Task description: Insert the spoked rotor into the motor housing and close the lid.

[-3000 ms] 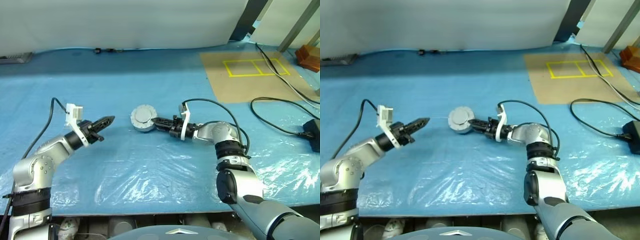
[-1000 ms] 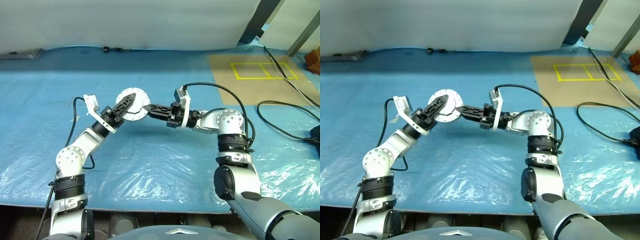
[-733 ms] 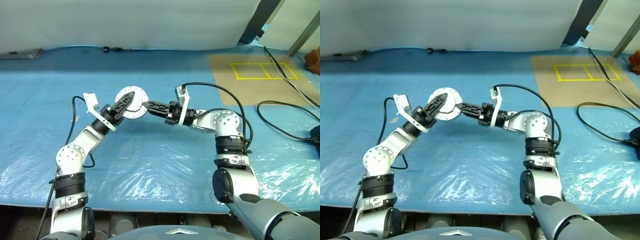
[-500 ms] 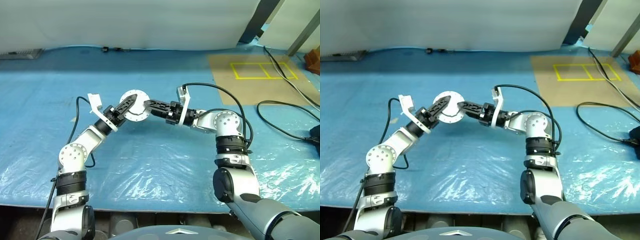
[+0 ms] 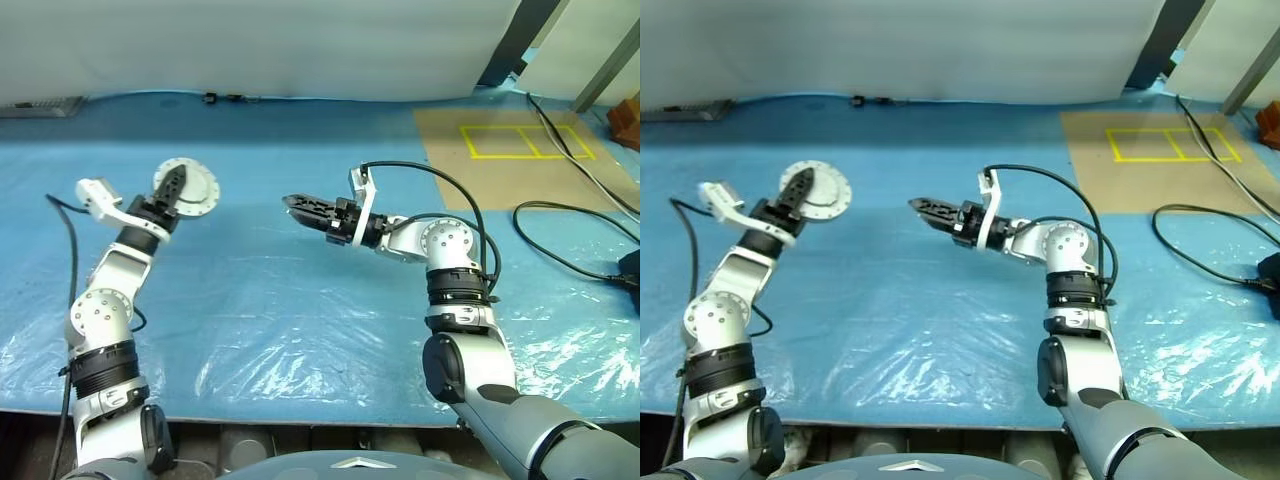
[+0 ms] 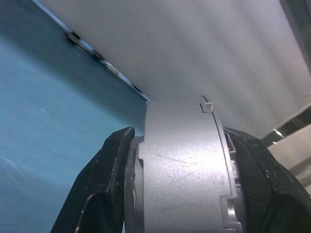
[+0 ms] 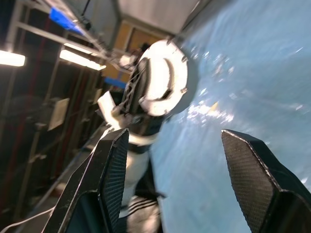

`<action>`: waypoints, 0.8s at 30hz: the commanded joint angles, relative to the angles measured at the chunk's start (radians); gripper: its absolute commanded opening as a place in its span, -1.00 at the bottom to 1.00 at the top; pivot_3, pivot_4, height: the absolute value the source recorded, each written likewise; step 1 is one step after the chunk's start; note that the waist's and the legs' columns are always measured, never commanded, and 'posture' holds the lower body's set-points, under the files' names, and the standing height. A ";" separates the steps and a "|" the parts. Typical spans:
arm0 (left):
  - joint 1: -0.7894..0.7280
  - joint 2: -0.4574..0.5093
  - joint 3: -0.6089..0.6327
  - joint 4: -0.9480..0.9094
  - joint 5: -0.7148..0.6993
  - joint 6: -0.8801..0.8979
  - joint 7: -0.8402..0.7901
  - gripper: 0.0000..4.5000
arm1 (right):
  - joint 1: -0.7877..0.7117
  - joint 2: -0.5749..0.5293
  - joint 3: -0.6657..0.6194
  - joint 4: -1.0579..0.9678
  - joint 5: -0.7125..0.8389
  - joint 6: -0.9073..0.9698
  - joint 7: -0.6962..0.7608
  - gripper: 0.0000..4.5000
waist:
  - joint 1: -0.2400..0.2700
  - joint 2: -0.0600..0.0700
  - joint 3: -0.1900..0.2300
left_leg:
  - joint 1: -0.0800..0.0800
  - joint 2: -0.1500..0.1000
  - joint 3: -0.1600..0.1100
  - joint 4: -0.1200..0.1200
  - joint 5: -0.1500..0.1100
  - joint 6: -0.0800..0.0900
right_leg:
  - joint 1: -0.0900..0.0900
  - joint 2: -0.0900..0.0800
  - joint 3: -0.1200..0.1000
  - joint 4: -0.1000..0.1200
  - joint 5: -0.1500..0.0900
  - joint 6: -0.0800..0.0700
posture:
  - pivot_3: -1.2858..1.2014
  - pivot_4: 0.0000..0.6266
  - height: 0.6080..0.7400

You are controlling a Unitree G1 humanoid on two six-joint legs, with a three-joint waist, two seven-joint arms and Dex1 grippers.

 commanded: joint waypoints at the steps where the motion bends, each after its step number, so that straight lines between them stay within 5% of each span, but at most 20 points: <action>1: 0.026 0.042 0.053 -0.048 0.037 -0.063 0.004 0.18 | 0.005 -0.037 0.020 -0.003 -0.028 -0.079 0.043 0.40 | 0.001 -0.001 0.000 | 0.000 0.000 0.000 0.000 0.000 0.000 | 0.000 0.000 0.000 0.000 0.000 0.000 | 0.03 -0.52 1.00; 15: 0.020 0.071 0.018 0.254 0.220 -0.108 0.030 0.18 | 0.016 -0.068 0.059 0.039 -0.093 -0.191 0.086 0.40 | 0.000 -0.007 0.000 | 0.001 0.000 -0.001 0.003 0.000 0.000 | 0.001 0.000 -0.001 0.004 0.000 0.000 | 0.03 -0.52 1.00; 21: 0.022 0.081 0.041 0.310 0.245 -0.119 0.028 0.94 | 0.031 -0.070 0.081 0.035 -0.104 -0.189 0.094 0.41 | -0.007 -0.007 0.000 | 0.003 0.000 -0.001 0.003 0.000 0.000 | 0.003 0.000 -0.001 0.004 0.000 0.000 | 0.03 -0.52 1.00; 24: 0.028 0.104 0.072 0.334 0.261 -0.137 0.049 0.98 | 0.038 -0.071 0.103 0.029 -0.113 -0.185 0.111 0.41 | -0.009 -0.008 -0.001 | 0.002 0.000 -0.002 0.003 0.000 0.000 | 0.003 0.000 -0.001 0.004 0.000 0.000 | 0.03 -0.52 1.00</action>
